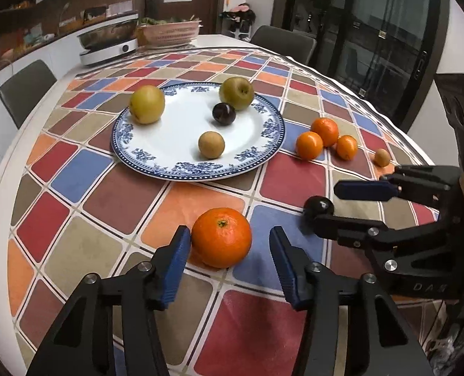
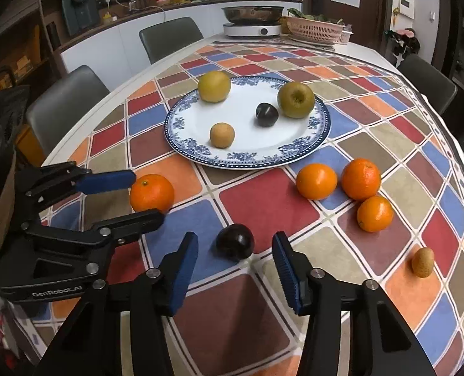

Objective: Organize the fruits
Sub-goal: 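Grasp a mandarin orange with the left gripper while the right gripper grasps the other plum, then carry the mandarin and plum over the plate and open both grippers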

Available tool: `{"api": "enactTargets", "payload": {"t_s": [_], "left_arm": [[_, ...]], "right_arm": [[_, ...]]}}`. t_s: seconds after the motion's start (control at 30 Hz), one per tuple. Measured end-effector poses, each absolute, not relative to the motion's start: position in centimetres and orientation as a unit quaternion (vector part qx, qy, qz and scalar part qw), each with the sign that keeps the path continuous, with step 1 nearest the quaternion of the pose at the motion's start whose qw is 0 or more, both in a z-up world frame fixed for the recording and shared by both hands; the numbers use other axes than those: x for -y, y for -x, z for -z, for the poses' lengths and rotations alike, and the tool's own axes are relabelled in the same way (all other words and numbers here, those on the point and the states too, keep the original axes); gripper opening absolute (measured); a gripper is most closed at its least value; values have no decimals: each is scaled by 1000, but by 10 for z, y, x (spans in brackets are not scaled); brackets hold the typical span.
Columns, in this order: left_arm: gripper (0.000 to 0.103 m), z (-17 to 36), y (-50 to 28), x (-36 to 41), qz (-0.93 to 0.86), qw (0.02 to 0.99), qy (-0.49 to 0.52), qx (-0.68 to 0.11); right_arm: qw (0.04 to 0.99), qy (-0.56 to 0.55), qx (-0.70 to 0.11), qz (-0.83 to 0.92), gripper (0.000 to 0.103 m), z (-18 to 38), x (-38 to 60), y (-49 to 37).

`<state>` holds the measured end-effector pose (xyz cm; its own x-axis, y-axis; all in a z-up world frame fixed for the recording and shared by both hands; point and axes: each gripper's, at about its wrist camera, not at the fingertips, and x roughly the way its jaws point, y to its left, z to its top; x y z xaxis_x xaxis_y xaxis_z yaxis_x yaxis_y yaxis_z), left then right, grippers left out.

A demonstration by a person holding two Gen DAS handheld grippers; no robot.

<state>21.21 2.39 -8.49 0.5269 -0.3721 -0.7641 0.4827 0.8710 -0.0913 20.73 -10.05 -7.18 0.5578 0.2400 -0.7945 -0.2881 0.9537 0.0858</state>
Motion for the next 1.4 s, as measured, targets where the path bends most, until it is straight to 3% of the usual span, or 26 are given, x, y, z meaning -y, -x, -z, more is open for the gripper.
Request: {"api": "enactTargets", "payload": {"t_s": [0.37,0.77,1.4], "left_arm": [[41,93,-219,-23,228,869,-67,-435],[41,71,-203,-28,219,884,-58,-409],[41,2,-172,-32,184,920,-36,-345]], "right_arm": [[875,22,-457,-156,30,81,100,-213],[877,14,-449,-169,29,72,101,-207],[907,11,-368,-205,29,2,101,-180]]}}
